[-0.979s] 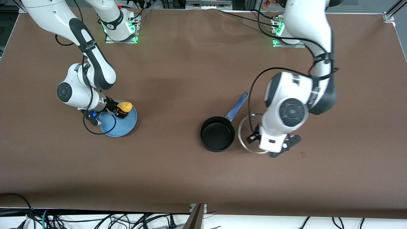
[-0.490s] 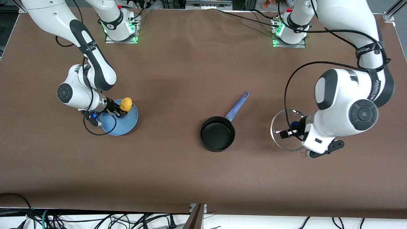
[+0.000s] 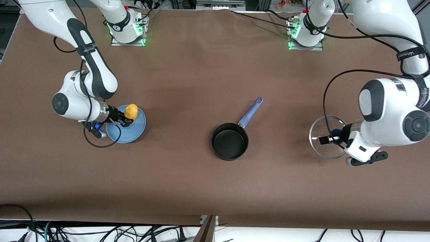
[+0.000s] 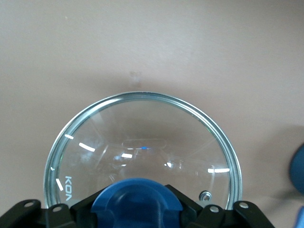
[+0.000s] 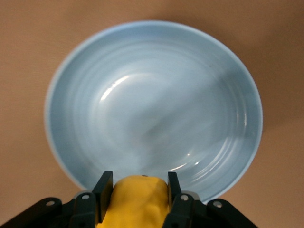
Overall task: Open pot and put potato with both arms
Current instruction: 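Carry the lid away from the pan while the right gripper grasps the potato, then move the potato over the pan with the right gripper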
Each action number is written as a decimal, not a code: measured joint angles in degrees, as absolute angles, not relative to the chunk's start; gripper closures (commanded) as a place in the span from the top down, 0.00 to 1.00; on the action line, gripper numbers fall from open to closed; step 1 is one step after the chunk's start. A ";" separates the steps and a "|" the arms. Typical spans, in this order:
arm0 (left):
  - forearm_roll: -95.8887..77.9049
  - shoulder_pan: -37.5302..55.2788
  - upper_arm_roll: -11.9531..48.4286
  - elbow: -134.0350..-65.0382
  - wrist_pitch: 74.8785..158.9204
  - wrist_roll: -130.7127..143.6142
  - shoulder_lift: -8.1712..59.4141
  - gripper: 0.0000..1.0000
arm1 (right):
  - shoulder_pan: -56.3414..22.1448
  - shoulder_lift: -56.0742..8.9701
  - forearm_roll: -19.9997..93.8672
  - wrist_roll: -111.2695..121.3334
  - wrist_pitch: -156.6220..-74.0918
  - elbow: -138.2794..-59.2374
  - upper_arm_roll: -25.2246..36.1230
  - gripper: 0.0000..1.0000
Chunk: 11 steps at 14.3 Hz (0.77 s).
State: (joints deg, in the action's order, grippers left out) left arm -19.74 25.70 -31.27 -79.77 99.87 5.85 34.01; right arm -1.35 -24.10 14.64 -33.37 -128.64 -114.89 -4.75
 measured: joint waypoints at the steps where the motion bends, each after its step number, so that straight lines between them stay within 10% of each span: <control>1: -19.72 25.20 -31.34 -82.31 102.26 4.21 33.00 0.42 | -1.38 -24.00 14.68 -33.60 -126.31 -112.99 -4.76 0.36; 11: -14.18 25.48 -30.43 -110.04 128.31 2.69 23.25 0.42 | -21.99 -34.37 16.32 -73.74 -121.52 -87.10 -4.93 0.37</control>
